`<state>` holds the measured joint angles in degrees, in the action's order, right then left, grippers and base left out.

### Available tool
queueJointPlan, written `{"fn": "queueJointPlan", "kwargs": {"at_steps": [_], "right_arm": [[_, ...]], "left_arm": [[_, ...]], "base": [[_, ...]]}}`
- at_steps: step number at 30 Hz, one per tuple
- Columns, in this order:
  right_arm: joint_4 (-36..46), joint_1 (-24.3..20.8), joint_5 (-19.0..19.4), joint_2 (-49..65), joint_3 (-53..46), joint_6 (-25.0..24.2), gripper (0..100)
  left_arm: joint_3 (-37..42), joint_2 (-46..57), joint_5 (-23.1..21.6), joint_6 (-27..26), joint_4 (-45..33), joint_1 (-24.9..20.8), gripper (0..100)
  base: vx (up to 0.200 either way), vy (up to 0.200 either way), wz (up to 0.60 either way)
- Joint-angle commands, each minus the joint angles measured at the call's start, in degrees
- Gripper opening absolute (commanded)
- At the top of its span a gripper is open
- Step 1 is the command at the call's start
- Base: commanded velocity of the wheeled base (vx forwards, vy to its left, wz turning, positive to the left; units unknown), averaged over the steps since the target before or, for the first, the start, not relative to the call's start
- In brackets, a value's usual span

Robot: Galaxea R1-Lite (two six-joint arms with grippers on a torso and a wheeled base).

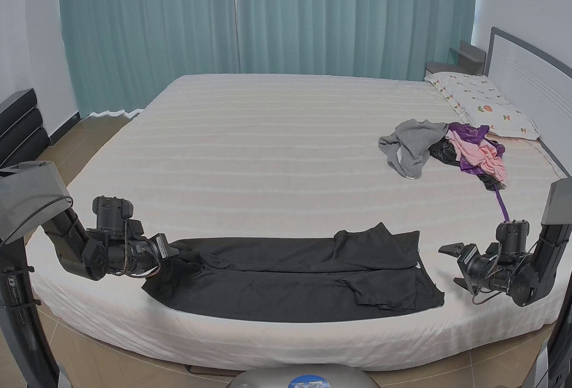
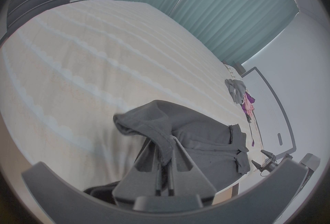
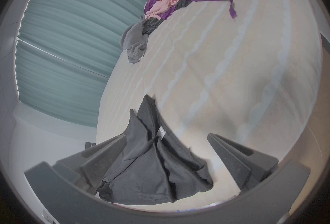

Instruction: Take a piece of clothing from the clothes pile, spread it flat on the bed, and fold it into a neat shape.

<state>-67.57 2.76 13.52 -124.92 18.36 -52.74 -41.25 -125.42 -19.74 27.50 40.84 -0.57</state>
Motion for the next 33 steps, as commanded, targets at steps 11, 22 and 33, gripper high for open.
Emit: {"fn": "queueJointPlan", "kwargs": {"at_steps": [11,22,33], "right_arm": [[0.0,-0.4,0.0,-0.2,-0.1,-0.1,100],[-0.1,-0.6,0.0,-0.2,-0.4,0.0,100],[-0.1,-0.6,0.0,-0.2,-0.4,0.0,100]], "left_arm": [[-0.6,8.7,2.7,1.3,-4.6,-8.2,0],[-5.8,8.7,5.6,2.0,-10.0,-18.2,0],[-16.4,4.0,10.8,4.6,-17.4,-25.1,0]], "base": [[0.0,-0.2,0.0],[0.0,-0.2,0.0],[0.0,-0.164,0.0]]}}
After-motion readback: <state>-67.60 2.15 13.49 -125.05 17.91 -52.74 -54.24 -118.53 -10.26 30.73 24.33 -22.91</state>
